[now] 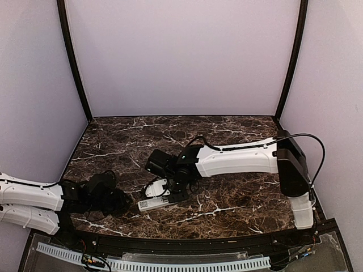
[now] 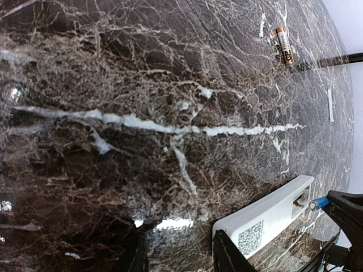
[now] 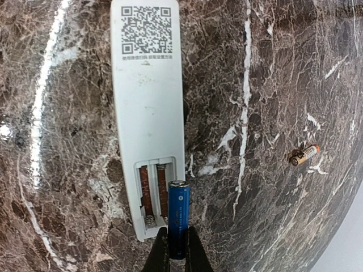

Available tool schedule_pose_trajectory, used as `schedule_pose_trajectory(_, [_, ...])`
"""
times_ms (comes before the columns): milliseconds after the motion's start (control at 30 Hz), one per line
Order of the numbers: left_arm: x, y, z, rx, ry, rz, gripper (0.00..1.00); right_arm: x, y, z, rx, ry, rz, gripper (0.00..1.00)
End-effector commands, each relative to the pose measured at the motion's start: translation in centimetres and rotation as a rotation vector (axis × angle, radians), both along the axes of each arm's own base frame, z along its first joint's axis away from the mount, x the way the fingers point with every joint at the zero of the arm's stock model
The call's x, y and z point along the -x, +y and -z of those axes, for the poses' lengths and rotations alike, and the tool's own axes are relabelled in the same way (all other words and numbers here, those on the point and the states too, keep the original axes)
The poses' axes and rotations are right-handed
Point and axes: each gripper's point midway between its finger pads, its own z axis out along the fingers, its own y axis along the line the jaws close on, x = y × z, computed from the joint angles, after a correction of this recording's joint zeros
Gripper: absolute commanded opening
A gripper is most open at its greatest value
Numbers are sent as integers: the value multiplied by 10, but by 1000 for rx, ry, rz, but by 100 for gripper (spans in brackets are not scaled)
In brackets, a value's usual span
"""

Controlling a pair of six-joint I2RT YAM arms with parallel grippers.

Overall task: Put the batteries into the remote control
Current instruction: Place the battery in the battery compartment.

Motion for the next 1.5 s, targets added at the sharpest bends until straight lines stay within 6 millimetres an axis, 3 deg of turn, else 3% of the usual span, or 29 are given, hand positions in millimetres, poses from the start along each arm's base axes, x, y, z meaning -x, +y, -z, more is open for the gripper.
schedule_pose_trajectory(0, [5,-1,10,36,34,-11,38,-9,-9,16,68,-51,8,0])
schedule_pose_trajectory(233, [3,-8,12,14,55,18,37,-10,-11,21,102,-89,1,0])
schedule_pose_trajectory(800, [5,3,7,18,37,-16,34,2,-11,19,132,-90,18,0])
schedule_pose_trajectory(1467, [6,1,7,30,37,-12,32,-5,-7,36,188,-108,68,0])
